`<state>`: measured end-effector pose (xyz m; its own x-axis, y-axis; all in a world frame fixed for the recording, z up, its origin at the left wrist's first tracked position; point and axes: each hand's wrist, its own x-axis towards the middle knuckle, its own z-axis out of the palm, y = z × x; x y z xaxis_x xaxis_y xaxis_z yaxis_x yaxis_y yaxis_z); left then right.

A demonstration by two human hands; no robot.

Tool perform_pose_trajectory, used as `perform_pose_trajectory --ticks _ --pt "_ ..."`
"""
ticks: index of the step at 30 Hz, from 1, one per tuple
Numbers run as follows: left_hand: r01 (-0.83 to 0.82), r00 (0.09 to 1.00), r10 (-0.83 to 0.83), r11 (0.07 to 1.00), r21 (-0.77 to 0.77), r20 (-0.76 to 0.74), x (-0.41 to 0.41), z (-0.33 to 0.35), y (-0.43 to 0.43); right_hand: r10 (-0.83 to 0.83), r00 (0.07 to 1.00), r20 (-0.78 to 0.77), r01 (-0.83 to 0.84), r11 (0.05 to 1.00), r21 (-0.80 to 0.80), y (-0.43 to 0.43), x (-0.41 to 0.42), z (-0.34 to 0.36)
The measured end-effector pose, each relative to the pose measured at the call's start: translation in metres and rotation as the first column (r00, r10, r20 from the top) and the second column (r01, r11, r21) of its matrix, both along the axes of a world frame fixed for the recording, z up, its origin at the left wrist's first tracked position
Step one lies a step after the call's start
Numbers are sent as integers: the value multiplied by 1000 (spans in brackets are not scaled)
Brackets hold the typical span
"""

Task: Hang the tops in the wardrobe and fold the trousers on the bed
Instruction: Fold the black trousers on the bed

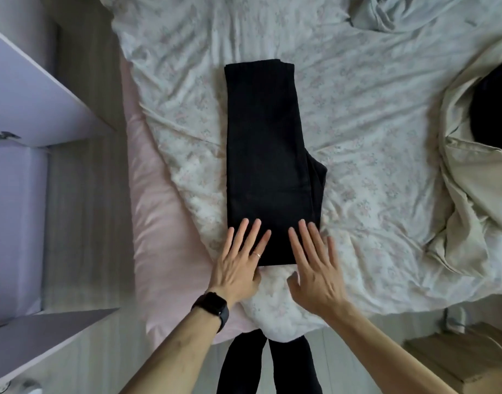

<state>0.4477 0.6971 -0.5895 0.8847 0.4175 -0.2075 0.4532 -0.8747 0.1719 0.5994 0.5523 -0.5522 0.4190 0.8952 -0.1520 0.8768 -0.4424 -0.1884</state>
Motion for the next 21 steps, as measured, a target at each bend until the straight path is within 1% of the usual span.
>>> perform_pose_trajectory --ticks 2,4,6,7,9,10,11,13,15,16,18,21 --pt "-70 993 70 998 0 -95 3 -6 -4 88 996 18 -87 994 -59 -3 -9 -10" --pt "-94 986 98 995 41 -135 8 -11 -4 67 996 51 -63 995 -80 3 -7 -26" --pt "-44 987 65 988 146 -145 14 -10 0 28 996 88 -22 998 -65 16 2 -36" --pt "-26 988 52 984 173 -144 17 -10 2 32 994 109 -25 997 -66 22 7 -39" --pt "25 987 1 987 158 -164 16 -6 3 79 983 163 -68 995 -69 26 11 -40" --pt "70 986 -45 985 157 -158 13 -4 3 107 974 201 -102 994 -34 25 13 -40" --pt "107 988 -87 979 171 -125 10 -1 3 124 964 235 -130 991 9 23 14 -37" --pt "131 991 -122 975 178 -60 8 12 3 151 953 262 -177 981 79 18 17 -27" --pt "101 995 -102 977 190 -7 5 33 -1 170 954 247 -209 968 140 9 20 -8" --pt "85 996 -89 979 187 17 4 38 0 170 962 216 -205 967 151 8 21 -1" --pt "41 998 -48 986 159 41 2 55 -4 152 978 145 -174 973 153 2 22 18" --pt "28 999 -34 992 124 43 -5 94 -20 118 987 114 -137 973 185 -18 15 49"
